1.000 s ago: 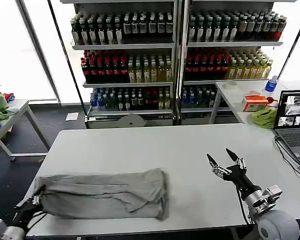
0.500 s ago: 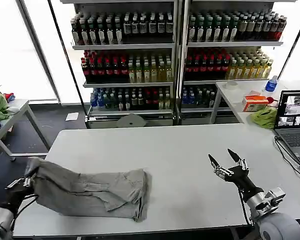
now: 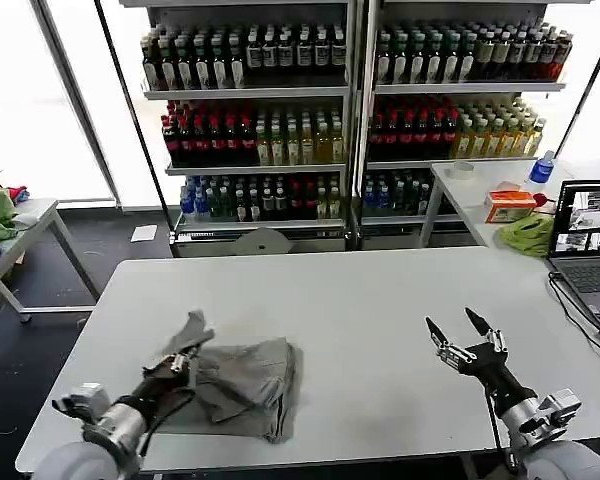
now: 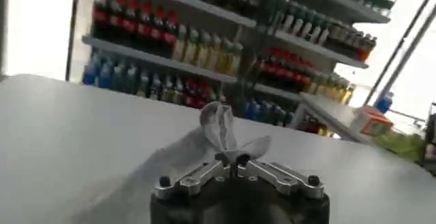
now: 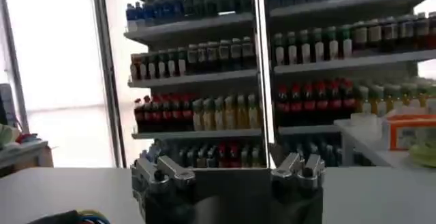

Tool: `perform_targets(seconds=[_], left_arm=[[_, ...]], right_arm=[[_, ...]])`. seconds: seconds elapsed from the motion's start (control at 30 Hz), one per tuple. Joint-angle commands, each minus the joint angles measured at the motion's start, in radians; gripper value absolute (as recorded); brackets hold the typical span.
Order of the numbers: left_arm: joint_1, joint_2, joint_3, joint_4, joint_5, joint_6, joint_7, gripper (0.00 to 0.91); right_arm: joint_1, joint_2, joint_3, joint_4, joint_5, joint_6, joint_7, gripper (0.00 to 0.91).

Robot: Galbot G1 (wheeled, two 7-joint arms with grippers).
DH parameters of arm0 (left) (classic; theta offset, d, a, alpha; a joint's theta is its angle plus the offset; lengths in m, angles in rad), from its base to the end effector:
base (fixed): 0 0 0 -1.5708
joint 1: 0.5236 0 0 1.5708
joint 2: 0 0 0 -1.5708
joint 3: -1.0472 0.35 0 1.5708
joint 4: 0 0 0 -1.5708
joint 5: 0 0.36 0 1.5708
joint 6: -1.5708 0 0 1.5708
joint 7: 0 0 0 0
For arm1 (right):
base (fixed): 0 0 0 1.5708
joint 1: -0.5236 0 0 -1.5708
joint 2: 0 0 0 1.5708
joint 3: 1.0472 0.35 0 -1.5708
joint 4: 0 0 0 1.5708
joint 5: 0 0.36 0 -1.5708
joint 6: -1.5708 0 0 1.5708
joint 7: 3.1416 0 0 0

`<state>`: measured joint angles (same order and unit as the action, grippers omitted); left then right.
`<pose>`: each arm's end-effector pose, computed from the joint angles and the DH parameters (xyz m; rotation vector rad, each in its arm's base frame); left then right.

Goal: Fold and organize the clothes.

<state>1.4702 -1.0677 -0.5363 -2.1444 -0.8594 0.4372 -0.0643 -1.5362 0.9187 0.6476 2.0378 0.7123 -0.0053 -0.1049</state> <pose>0.2209 0.0779 -0.2460 -0.4032 -2.6801 0.4504 0.2228 -0.1456 -0.2604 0.4466 -3.0570 -0.1221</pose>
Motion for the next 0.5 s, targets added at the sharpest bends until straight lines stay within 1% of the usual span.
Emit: perform_targets(seconds=[0.03, 0.2, 0.23, 0.27, 0.3, 0.5], left_arm=[[-0.063, -0.023, 0.287, 0.012, -0.003, 0.014, -0.071, 0.010], [-0.084, -0.079, 0.339, 0.044, 0.035, 0.015, -0.076, 0.020], [-0.091, -0.086, 0.345, 0.053, 0.038, 0.016, -0.078, 0.131], [-0.098, -0.089, 0.348, 0.060, 0.039, 0.017, -0.079, 0.605], [-0.109, -0.097, 0.348, 0.080, 0.046, 0.022, -0.078, 0.907], [-0.133, -0.105, 0.335, 0.102, 0.068, 0.053, -0.069, 0.907]], right_arm=[[-0.019, 0.012, 0.010, -0.005, -0.016, -0.002, 0.000, 0.907], [-0.014, 0.016, -0.004, -0.001, -0.014, -0.012, 0.001, 0.907], [-0.014, 0.016, -0.006, 0.000, -0.014, -0.012, 0.001, 0.907], [-0.014, 0.018, -0.009, 0.001, -0.015, -0.013, 0.000, 0.907], [-0.014, 0.018, -0.009, 0.002, -0.015, -0.013, -0.001, 0.907], [-0.009, 0.016, -0.011, 0.001, -0.011, -0.015, -0.001, 0.907]])
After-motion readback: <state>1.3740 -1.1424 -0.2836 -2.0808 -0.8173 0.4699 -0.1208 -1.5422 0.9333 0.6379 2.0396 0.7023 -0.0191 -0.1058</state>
